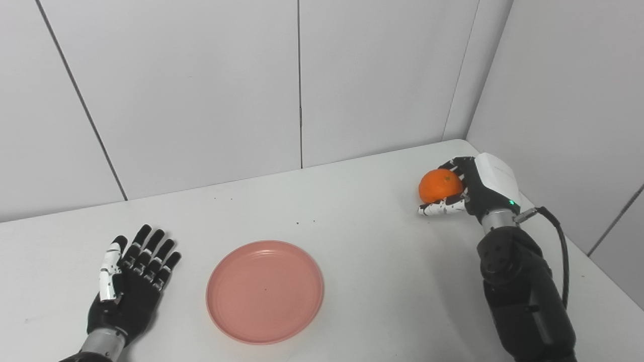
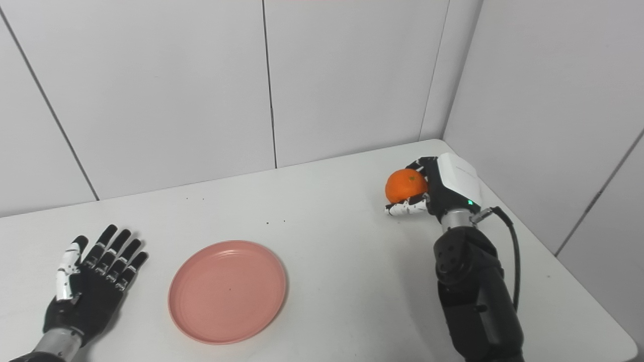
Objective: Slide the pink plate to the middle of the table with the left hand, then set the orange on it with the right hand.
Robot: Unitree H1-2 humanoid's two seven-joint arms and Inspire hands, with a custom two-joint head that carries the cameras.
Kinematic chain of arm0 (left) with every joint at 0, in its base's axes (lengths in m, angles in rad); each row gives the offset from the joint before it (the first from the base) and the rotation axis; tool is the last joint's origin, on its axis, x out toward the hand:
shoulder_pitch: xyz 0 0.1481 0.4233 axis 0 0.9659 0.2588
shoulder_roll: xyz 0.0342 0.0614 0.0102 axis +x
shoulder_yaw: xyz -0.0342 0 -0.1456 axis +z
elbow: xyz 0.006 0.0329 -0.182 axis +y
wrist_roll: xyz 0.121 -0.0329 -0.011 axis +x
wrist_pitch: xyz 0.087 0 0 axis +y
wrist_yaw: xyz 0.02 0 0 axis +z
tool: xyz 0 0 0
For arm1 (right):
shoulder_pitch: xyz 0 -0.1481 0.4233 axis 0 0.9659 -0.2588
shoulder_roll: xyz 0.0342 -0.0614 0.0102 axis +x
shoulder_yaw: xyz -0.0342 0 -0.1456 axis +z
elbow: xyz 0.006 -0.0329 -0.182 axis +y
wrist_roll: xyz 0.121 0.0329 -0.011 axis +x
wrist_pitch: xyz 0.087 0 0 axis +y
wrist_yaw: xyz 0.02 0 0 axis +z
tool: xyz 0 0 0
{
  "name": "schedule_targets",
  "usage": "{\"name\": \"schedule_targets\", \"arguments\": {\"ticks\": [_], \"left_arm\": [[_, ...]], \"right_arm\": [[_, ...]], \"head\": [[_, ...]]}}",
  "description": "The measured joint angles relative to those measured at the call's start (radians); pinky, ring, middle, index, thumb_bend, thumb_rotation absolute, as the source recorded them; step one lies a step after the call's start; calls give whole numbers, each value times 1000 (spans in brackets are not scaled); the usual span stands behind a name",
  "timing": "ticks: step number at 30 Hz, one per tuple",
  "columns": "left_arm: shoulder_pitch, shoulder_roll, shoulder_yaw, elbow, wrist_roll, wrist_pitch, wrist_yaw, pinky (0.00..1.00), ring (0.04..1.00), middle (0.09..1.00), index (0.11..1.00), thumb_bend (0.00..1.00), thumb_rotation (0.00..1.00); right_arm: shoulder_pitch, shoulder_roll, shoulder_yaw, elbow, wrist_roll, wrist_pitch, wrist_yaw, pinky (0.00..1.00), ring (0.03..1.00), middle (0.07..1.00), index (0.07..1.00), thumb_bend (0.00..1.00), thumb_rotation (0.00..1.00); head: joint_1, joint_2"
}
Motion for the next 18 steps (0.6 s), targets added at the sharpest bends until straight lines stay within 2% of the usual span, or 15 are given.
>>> {"name": "schedule_targets", "arguments": {"ticks": [3,8,11,13,17,18], "left_arm": [[2,-5,5,1,12,0,-15,1000,992,993,986,301,1000],[3,-30,10,5,30,0,-36,1000,988,989,984,309,1000],[3,-37,17,10,34,-1,-49,1000,982,984,982,304,1000],[3,-43,17,10,51,-6,-53,1000,983,986,981,304,1000],[6,-61,13,10,74,-22,-63,1000,984,988,983,308,1000],[7,-66,10,10,77,-22,-65,999,979,983,979,312,1000]], "right_arm": [[-9,17,15,-51,-11,1,12,335,409,475,485,518,132],[-48,22,74,-109,15,1,15,343,414,471,484,518,134],[-63,30,121,-117,20,1,13,340,411,466,485,517,136],[-66,50,154,-119,20,1,13,346,414,470,485,517,136],[-80,92,222,-123,9,1,34,355,426,482,486,517,135],[-87,100,234,-124,8,1,40,344,422,481,486,517,134]], "head": [[29,-2],[58,-8],[83,-9],[136,-3],[155,3],[193,18]]}}
